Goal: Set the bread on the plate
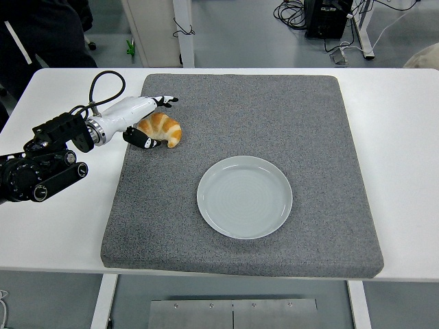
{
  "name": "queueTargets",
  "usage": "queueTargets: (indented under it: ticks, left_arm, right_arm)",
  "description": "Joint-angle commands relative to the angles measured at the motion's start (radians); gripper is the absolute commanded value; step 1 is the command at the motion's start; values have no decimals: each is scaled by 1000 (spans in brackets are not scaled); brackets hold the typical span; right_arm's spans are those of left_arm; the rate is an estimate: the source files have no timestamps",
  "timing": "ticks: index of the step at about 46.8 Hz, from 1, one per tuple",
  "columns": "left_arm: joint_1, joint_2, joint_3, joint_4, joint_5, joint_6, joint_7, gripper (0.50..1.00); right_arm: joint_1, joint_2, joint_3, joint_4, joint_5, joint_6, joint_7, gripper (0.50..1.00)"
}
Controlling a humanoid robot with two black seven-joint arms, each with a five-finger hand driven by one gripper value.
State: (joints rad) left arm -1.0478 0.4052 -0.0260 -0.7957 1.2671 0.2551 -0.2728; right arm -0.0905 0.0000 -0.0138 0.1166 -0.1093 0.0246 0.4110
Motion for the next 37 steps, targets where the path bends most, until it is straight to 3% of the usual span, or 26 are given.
queueTargets:
  ticks: [1, 11, 27, 37]
  left_arm:
    - [0, 0, 0, 1, 2, 0, -2, 843]
    - [-1, 1, 0, 0, 2, -10, -3, 784]
    - [0, 1, 0, 0, 3, -34, -5, 754]
    - [-3, 1, 1, 1, 3, -36, -5, 702]
  right_arm:
    - [0, 0, 0, 0, 0, 0, 0, 1000]
    - [0, 0, 0, 0, 0, 0, 0, 1000]
    - [0, 0, 0, 0, 0, 0, 0, 1000]
    - [0, 0, 0, 0, -1, 0, 0, 1000]
